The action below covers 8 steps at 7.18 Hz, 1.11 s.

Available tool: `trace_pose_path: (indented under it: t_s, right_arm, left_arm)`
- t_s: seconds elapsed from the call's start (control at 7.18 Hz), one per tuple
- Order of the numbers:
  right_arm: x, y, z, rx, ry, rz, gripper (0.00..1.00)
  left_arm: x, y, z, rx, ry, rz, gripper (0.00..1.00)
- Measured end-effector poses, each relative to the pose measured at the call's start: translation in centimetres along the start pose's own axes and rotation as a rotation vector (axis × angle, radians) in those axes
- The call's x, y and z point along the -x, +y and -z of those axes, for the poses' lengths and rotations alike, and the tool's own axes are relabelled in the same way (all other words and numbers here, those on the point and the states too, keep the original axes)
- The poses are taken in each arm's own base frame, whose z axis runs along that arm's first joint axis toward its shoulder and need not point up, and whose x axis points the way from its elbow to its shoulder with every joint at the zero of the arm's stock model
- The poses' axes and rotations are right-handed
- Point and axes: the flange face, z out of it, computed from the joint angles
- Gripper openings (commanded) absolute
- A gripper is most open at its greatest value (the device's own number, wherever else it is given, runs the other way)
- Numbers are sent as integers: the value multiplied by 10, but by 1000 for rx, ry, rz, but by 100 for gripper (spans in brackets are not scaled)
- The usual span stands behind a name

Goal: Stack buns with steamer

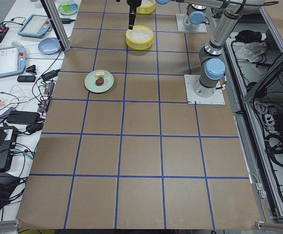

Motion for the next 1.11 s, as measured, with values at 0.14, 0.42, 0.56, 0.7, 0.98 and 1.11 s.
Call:
trace_pose_path:
  t_s: [0.14,0.42,0.56,0.7,0.98,1.11]
  right_arm:
    - [-46,-4,-12,18,-4,38,100]
    - [-152,-8,-54,62,-21,104,100]
    - [-202,-8,-83,85,-35,134,100]
    - [-247,-5,-119,111,-57,176,100]
    - [-305,10,-199,147,-79,197,100]
    - [-319,23,-236,166,-81,200,100]
  left_arm:
    - [1,-2,-1,1,-1,2,100]
    - [10,-10,-5,7,-2,20,100]
    - [13,-13,-9,14,-3,25,100]
    - [14,-17,-14,21,-3,27,100]
    - [13,-42,-39,2,24,28,100]
    - [12,-65,-64,-24,38,27,100]
